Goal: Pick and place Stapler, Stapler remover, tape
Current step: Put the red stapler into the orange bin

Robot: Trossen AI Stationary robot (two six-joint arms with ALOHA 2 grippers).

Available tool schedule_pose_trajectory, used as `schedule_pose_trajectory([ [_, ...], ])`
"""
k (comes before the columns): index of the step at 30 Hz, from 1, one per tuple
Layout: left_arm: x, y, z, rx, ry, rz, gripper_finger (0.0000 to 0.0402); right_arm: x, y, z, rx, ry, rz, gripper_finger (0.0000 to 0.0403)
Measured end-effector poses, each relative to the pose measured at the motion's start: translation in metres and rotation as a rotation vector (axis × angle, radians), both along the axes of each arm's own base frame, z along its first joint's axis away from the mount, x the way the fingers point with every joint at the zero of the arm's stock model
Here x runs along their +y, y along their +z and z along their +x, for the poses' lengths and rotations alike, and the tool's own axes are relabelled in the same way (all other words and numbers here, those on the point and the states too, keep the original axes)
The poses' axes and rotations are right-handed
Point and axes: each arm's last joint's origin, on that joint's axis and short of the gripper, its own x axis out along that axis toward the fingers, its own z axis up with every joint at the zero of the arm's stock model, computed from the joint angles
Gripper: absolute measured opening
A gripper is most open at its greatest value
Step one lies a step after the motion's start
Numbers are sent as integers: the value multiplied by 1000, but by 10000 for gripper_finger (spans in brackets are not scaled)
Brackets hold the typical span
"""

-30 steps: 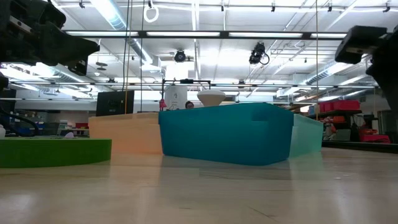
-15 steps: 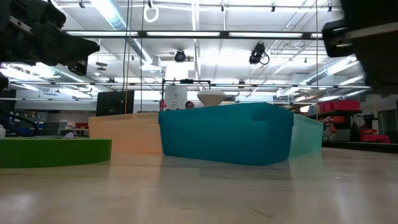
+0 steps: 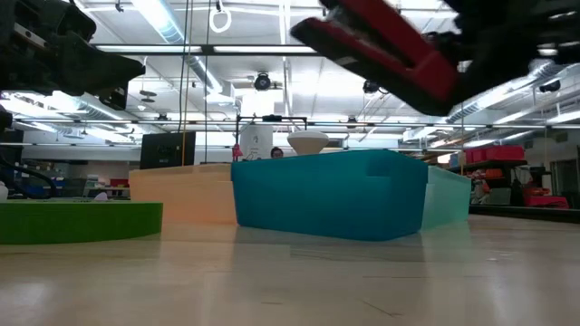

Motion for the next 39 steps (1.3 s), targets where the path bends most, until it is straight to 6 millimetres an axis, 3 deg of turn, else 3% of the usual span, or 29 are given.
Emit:
schedule_pose_trajectory([
  [13,0,0,0,1,0,0,32,-66,23,28,-228,-174,-90,171],
  [26,0,0,0,1,0,0,32,-87,47,50,-592,-366,145,171],
  [31,0,0,0,0,0,0,32,-93,39,66,-651,-418,291,171],
  [39,0,0,0,0,1,0,32,-95,1,88,-518,-421,314,171],
])
